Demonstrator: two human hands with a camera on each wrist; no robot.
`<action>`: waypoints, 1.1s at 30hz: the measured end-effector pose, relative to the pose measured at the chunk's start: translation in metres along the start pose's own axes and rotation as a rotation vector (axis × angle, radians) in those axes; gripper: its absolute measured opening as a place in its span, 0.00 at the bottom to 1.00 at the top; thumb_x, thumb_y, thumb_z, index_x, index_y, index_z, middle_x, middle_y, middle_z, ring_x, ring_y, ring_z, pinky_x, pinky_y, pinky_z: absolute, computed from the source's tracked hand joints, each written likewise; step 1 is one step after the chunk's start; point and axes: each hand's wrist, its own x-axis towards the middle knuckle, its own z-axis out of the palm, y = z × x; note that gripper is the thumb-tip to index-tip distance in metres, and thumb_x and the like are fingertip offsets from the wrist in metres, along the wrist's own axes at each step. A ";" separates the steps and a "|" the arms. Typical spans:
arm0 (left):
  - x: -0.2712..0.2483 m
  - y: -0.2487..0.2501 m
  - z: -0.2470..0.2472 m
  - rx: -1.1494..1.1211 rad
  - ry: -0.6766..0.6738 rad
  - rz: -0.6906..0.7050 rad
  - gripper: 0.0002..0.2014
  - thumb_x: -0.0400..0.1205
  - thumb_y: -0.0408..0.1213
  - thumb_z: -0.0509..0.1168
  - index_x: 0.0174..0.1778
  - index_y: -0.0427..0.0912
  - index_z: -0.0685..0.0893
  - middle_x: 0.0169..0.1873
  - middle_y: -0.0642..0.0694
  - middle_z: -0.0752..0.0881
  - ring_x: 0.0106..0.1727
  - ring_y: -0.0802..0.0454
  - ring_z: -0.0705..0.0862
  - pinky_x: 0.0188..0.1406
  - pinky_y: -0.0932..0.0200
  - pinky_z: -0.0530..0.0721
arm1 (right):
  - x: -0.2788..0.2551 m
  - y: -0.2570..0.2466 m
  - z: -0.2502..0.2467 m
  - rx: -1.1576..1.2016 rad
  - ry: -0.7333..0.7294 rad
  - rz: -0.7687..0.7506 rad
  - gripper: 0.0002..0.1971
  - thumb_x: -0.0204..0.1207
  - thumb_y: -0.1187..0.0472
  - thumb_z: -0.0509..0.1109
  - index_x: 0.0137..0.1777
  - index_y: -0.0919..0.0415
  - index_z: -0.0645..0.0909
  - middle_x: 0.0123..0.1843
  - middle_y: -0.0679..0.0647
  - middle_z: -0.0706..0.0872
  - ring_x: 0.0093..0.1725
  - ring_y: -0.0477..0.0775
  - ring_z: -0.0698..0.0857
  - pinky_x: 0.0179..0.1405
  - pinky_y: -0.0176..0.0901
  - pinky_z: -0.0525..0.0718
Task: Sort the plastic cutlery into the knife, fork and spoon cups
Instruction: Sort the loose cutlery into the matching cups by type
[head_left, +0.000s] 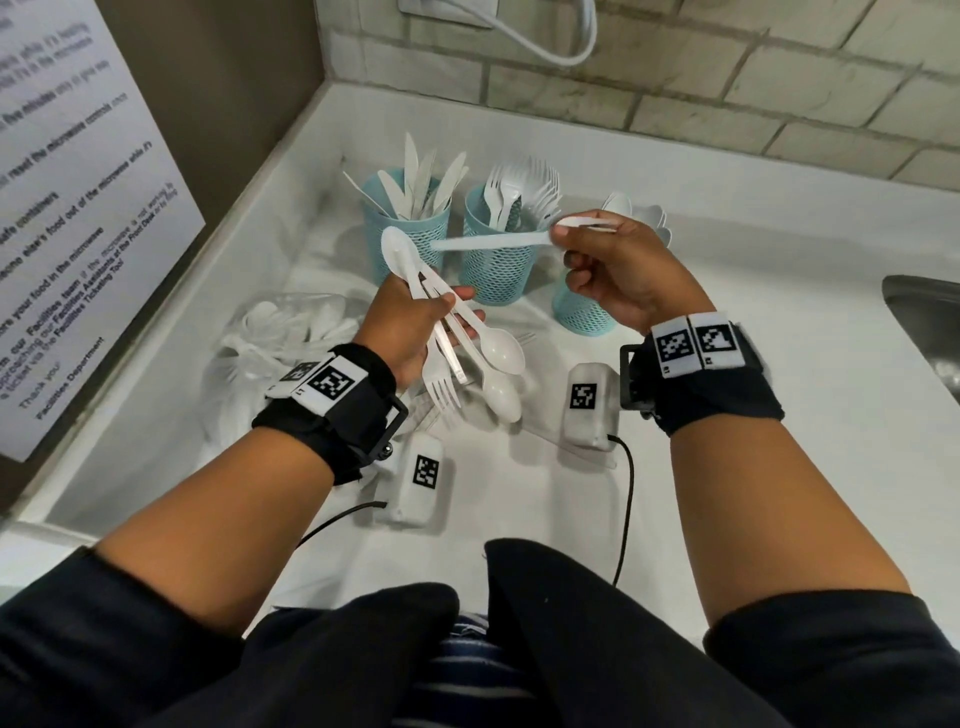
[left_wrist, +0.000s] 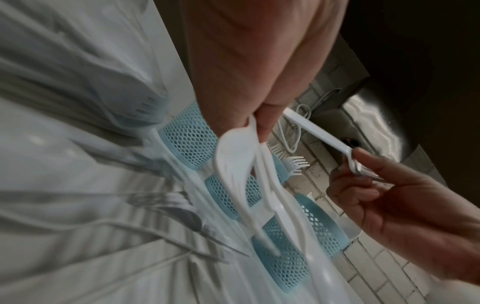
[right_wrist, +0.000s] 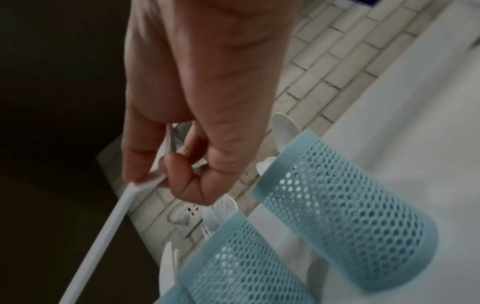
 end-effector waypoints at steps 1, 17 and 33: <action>0.000 0.000 0.000 0.004 -0.009 -0.005 0.10 0.83 0.18 0.54 0.49 0.39 0.71 0.46 0.39 0.85 0.44 0.40 0.87 0.42 0.43 0.88 | 0.000 -0.001 0.000 0.078 0.006 -0.004 0.07 0.76 0.72 0.67 0.40 0.60 0.79 0.23 0.45 0.80 0.23 0.40 0.73 0.21 0.29 0.68; -0.002 0.001 0.003 0.299 -0.059 0.079 0.13 0.83 0.19 0.54 0.59 0.36 0.67 0.41 0.40 0.86 0.40 0.40 0.87 0.45 0.42 0.86 | -0.003 -0.014 -0.013 -0.360 0.075 0.194 0.07 0.75 0.69 0.66 0.37 0.62 0.77 0.32 0.54 0.78 0.26 0.46 0.76 0.18 0.29 0.71; -0.004 0.001 0.013 0.294 -0.148 0.062 0.10 0.83 0.19 0.55 0.48 0.39 0.69 0.40 0.41 0.86 0.37 0.42 0.88 0.40 0.45 0.88 | 0.010 -0.005 0.027 0.397 0.289 0.025 0.08 0.85 0.65 0.52 0.46 0.61 0.70 0.33 0.57 0.80 0.28 0.52 0.84 0.32 0.47 0.87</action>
